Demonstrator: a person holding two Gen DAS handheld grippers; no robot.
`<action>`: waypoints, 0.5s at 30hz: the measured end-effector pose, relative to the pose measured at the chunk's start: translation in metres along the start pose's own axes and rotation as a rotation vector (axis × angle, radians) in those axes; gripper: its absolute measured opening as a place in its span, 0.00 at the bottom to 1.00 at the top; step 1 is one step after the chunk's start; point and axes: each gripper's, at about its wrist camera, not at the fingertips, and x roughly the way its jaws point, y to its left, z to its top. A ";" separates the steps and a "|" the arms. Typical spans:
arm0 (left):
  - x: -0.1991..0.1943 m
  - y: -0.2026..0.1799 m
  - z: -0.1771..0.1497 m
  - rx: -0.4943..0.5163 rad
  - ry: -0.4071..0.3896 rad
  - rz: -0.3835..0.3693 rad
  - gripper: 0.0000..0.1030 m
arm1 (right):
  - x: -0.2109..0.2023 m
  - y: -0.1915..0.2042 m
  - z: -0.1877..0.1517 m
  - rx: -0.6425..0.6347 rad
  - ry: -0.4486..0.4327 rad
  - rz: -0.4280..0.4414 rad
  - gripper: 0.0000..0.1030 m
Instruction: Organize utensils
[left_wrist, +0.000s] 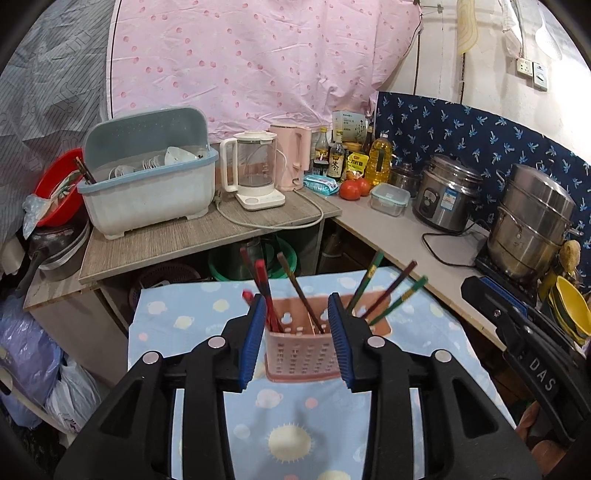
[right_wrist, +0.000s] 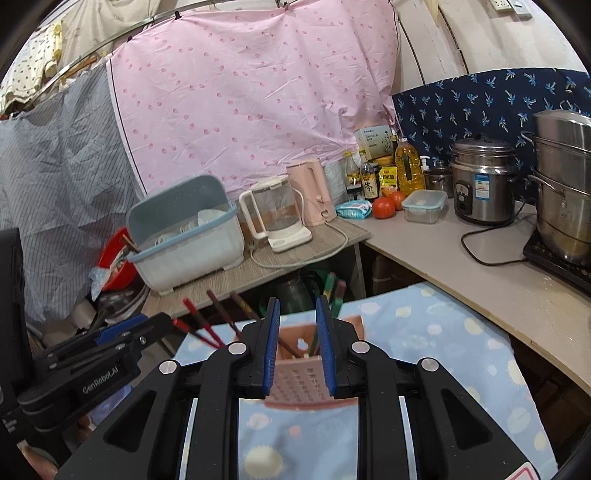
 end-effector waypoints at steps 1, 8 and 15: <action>-0.002 -0.001 -0.005 0.003 0.006 0.001 0.32 | -0.005 0.000 -0.007 -0.007 0.007 -0.005 0.20; -0.009 -0.007 -0.045 0.000 0.065 0.000 0.33 | -0.028 0.002 -0.049 -0.049 0.056 -0.038 0.27; -0.013 -0.011 -0.079 0.003 0.112 0.020 0.43 | -0.038 0.001 -0.082 -0.073 0.101 -0.076 0.35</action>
